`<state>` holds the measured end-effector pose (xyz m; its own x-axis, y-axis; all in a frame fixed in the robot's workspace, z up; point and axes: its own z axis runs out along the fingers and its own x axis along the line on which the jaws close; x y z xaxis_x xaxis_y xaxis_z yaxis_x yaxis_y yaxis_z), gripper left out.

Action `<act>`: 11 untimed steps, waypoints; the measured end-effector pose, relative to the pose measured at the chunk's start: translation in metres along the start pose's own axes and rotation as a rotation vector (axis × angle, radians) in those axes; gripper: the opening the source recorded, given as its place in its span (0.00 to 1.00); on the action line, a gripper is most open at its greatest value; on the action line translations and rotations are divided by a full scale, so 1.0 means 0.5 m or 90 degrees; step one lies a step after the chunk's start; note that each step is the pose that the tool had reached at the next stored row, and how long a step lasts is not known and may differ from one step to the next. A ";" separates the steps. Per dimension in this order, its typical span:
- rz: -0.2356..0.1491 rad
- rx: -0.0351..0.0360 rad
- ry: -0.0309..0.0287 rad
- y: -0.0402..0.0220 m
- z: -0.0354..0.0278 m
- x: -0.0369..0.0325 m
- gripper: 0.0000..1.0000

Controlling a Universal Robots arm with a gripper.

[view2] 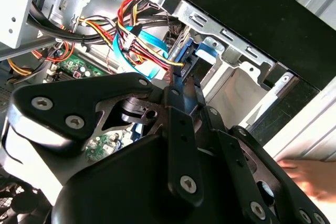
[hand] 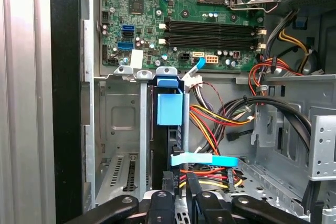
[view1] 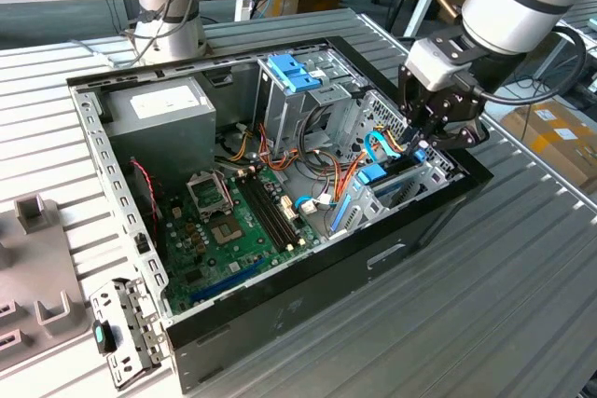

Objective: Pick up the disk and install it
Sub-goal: 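Insert the second disk wire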

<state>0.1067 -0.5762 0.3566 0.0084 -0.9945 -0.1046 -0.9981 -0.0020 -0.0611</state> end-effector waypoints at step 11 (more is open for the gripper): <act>0.002 -0.0194 0.0001 -0.001 -0.015 -0.002 0.24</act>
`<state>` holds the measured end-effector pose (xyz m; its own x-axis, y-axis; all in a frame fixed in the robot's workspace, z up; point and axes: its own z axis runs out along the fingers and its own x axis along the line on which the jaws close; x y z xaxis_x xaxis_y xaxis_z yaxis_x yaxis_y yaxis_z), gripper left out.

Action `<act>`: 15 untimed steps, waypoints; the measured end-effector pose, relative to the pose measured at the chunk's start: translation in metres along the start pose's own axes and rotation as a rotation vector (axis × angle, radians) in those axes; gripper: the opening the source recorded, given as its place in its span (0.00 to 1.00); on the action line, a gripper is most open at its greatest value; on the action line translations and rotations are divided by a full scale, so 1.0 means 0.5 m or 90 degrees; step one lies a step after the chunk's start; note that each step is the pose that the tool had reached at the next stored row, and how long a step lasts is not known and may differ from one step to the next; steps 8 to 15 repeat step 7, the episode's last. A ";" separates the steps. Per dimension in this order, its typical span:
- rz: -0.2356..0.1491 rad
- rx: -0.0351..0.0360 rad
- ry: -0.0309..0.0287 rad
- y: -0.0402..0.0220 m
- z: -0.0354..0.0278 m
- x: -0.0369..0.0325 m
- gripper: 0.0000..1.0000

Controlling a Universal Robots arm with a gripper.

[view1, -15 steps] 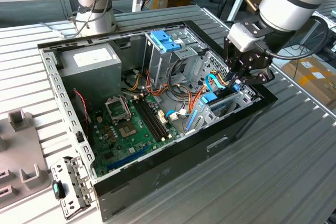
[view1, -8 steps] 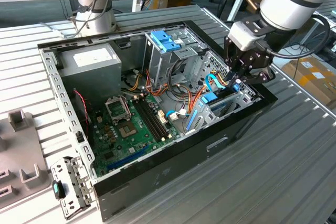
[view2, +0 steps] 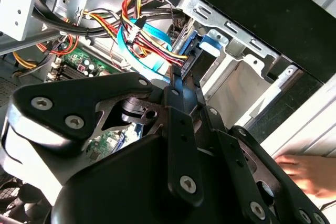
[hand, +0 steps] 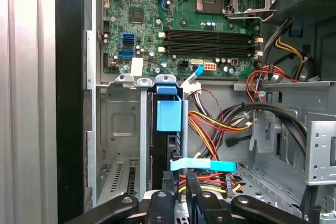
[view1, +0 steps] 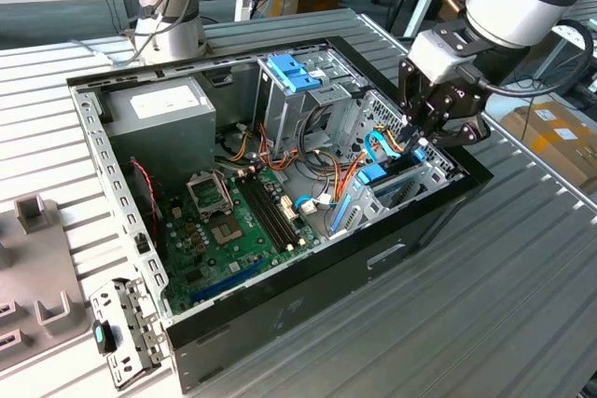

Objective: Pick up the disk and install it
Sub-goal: 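Insert the second disk wire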

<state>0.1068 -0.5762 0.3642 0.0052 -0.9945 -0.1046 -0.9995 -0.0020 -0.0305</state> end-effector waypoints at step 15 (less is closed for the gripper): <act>0.000 0.0000 0.0000 0.000 -0.007 -0.001 0.24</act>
